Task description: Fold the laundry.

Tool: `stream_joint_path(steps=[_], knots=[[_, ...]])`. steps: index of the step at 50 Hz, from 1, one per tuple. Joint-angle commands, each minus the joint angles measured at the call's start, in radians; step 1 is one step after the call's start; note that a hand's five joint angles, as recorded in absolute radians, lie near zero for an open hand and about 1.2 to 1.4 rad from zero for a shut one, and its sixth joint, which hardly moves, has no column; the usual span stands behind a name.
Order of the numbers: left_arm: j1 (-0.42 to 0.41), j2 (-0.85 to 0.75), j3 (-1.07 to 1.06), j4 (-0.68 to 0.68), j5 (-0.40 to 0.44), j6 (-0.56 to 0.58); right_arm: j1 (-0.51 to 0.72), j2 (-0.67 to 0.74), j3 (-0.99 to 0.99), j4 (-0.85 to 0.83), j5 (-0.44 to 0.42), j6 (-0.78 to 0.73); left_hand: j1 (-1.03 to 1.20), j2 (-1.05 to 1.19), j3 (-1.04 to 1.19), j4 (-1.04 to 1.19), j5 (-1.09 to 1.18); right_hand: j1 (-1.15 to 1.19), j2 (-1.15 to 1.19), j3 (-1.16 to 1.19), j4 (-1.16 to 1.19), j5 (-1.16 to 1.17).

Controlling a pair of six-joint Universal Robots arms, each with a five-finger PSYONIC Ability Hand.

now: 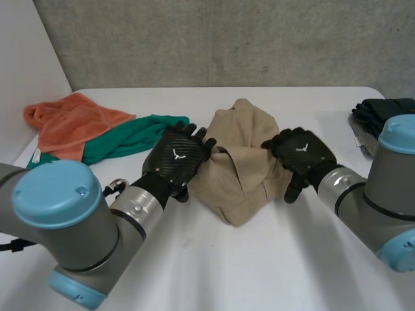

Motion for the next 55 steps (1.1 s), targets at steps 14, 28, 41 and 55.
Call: stream_joint_path(steps=[14,28,41,55], knots=[[0.162,0.148,0.379,-0.503,0.248,-0.285,0.068,-0.173,-0.087,0.426,0.194,0.619,-0.017,-0.017,-0.015,-0.008,-0.003,-0.019,-0.031,-0.013,-0.018,-0.027],[0.266,-0.419,0.902,-0.724,0.305,0.070,0.248,0.063,-0.038,0.232,0.258,0.705,-0.005,-0.005,-0.003,0.004,0.009,0.073,0.061,0.078,0.073,0.065],[0.223,-0.745,1.207,-0.802,0.311,0.328,0.314,0.343,-0.285,0.150,0.568,0.831,-0.017,-0.017,-0.015,-0.008,-0.003,-0.039,-0.051,-0.033,-0.038,-0.047],[0.149,-0.763,1.187,-0.718,0.272,0.238,0.329,0.413,-0.403,0.124,0.587,0.915,1.091,1.091,1.093,1.100,1.105,0.969,0.957,0.975,0.970,0.961]])
